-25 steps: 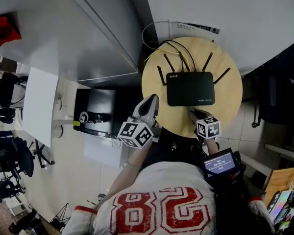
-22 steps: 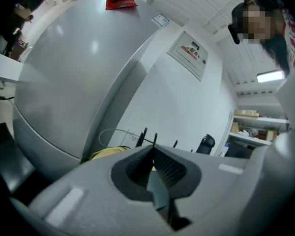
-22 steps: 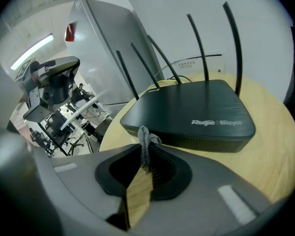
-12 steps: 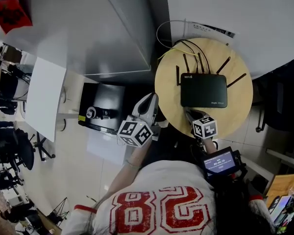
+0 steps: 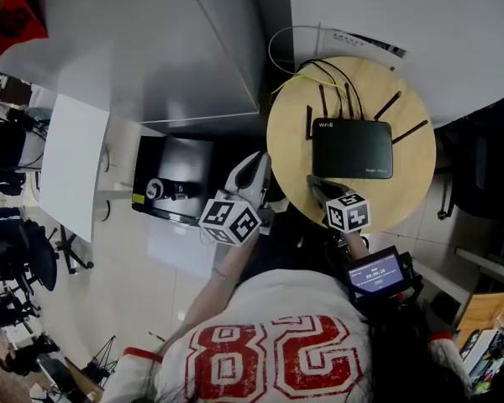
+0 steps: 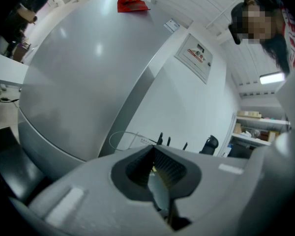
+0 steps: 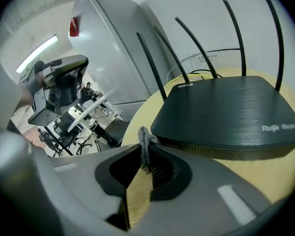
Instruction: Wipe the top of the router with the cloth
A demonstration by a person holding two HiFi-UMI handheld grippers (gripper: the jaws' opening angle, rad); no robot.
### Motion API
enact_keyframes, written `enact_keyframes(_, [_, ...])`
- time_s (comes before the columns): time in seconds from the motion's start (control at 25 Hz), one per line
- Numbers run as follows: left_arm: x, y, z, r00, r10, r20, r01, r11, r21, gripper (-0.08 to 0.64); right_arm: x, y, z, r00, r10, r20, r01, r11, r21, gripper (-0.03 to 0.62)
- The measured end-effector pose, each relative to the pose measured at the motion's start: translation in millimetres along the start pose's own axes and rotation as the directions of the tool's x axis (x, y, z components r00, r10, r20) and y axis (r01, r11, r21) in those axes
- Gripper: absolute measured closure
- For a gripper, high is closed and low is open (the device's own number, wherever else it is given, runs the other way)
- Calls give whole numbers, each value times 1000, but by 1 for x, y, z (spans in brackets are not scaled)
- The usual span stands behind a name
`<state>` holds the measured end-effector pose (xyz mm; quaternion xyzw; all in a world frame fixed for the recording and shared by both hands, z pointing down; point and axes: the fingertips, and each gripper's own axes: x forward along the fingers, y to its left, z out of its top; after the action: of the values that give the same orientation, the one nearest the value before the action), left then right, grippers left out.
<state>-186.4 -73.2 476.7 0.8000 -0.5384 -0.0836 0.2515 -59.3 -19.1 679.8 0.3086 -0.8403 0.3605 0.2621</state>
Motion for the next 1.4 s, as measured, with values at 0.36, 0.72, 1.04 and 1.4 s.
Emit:
enact_keyframes(0.36, [5, 3, 7, 999, 2, 34, -2, 1000, -13, 565, 1, 15, 59, 997, 29, 71, -27, 999, -33, 549])
enact_keyframes(0.72, [-4, 24, 25, 994, 54, 91, -52, 998, -16, 565, 26, -18, 113, 996, -61, 67, 65, 995, -71, 551])
enact_keyframes(1.04, [-15, 39, 30, 988, 103, 111, -100, 994, -31, 565, 31, -23, 103, 995, -98, 11, 99, 992, -82, 551])
enact_keyframes(1.4, [2, 17, 15, 996, 45, 74, -42, 998, -43, 565, 14, 5, 57, 999, -43, -12, 42, 998, -49, 551])
